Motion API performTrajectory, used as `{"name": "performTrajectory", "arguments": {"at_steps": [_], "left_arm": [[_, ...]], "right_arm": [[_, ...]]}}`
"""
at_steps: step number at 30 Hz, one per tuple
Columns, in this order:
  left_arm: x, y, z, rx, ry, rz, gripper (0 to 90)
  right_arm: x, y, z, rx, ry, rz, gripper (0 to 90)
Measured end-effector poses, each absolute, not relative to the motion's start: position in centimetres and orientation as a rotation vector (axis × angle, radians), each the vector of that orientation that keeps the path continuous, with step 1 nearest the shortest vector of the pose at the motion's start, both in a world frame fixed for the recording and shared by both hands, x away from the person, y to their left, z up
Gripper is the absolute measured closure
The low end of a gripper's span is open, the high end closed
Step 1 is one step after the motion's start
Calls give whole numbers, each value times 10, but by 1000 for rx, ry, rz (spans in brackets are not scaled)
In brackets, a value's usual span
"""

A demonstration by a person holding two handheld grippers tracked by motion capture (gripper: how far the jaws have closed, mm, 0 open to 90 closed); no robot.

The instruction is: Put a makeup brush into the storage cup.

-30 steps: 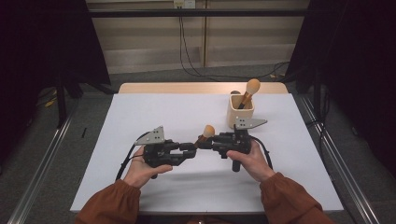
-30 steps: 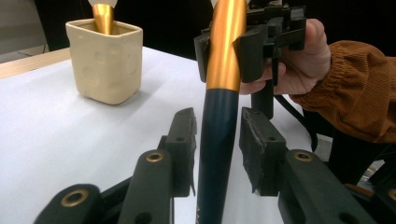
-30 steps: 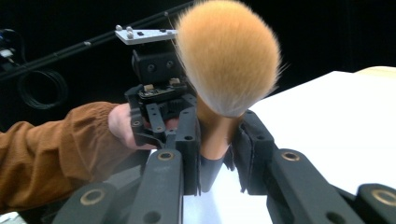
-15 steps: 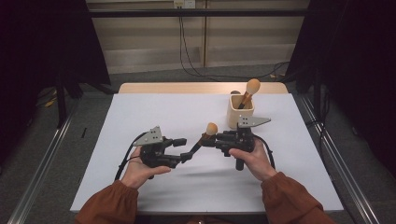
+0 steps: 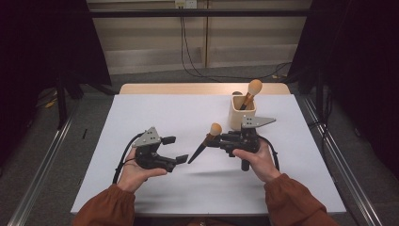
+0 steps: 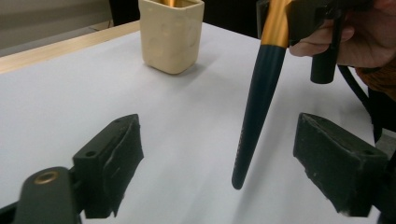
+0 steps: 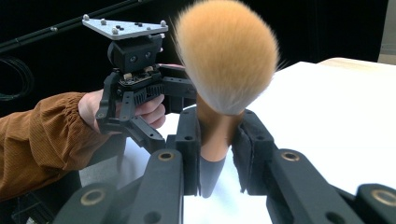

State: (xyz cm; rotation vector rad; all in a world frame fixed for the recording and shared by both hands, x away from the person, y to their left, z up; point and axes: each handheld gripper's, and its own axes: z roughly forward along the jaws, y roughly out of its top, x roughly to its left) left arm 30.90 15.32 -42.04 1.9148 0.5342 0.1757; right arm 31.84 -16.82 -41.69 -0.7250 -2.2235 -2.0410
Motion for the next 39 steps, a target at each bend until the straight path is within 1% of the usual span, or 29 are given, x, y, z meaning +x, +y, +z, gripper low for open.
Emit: {"name": "performTrajectory", "arguments": {"at_steps": [3, 10, 12, 16, 20, 31, 39], "left_arm": [[308, 157, -420, 1921, 571, 183, 77], [303, 166, -419, 1913, 620, 208, 48], [302, 169, -418, 1898, 628, 236, 22], [299, 177, -418, 1869, 645, 251, 21], [296, 186, -419, 1861, 655, 295, 21], [286, 207, -424, 1829, 687, 336, 23], [275, 225, -427, 1793, 738, 409, 26]], "right_arm": [[318, -171, -415, -734, -2234, -2042, 735], [318, -178, -412, -769, -2258, -2031, 735], [318, -180, -411, -773, -2266, -2029, 735], [317, -185, -408, -795, -2276, -2029, 735], [316, -190, -407, -822, -2288, -2036, 735], [318, -204, -394, -878, -2320, -2032, 735], [320, -218, -392, -955, -2314, -2040, 735]]}}
